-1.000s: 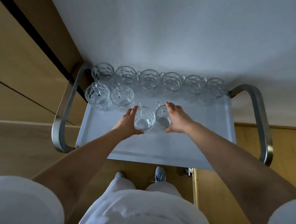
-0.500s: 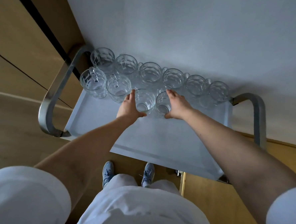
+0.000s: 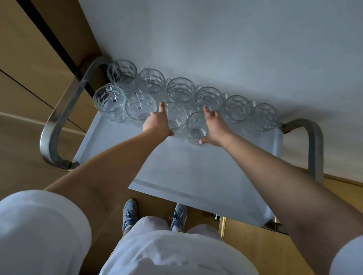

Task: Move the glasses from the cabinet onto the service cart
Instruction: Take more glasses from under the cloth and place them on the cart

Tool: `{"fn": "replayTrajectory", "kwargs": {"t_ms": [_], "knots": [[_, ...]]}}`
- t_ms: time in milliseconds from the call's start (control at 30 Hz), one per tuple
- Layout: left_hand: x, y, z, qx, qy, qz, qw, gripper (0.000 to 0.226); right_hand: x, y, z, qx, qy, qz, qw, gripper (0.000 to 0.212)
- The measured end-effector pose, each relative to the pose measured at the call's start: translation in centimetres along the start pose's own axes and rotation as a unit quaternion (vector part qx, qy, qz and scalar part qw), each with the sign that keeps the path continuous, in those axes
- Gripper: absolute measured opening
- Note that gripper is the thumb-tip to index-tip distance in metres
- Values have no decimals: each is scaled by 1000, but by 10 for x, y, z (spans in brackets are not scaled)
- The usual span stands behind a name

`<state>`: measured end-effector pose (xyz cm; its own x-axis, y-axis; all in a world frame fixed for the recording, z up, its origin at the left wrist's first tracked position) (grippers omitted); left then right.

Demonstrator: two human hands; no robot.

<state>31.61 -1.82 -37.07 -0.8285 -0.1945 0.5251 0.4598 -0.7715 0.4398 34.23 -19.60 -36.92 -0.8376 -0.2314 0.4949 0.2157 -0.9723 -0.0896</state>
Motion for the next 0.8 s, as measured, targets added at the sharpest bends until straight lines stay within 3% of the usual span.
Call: {"fn": "replayTrajectory", "kwargs": {"t_ms": [233, 467, 600, 800], "knots": [[-2, -1, -3, -18, 0, -15, 1000, 114, 8, 0, 0, -15, -1, -45, 999, 120], [12, -22, -3, -51, -53, -98, 992, 126, 47, -12, -29, -108, 93, -168, 975, 97], [20, -29, 20, -169, -31, -199, 965, 97, 63, -33, -43, -153, 52, -208, 965, 93], [24, -11, 41, -98, -39, -323, 941, 58, 97, -54, -47, -209, 118, -205, 949, 76]]}}
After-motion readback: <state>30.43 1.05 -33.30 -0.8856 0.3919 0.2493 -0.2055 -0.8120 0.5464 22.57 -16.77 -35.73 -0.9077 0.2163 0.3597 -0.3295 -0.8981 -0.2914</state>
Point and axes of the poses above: each hand's wrist, its own x-axis away from the middle knuckle, its own z-axis out of the back of the hand, y = z × x, the point moved 4 cm from there along -x, towards the middle knuckle, and after that the axes turned 11 degrees about x, right-handed, at the moved point
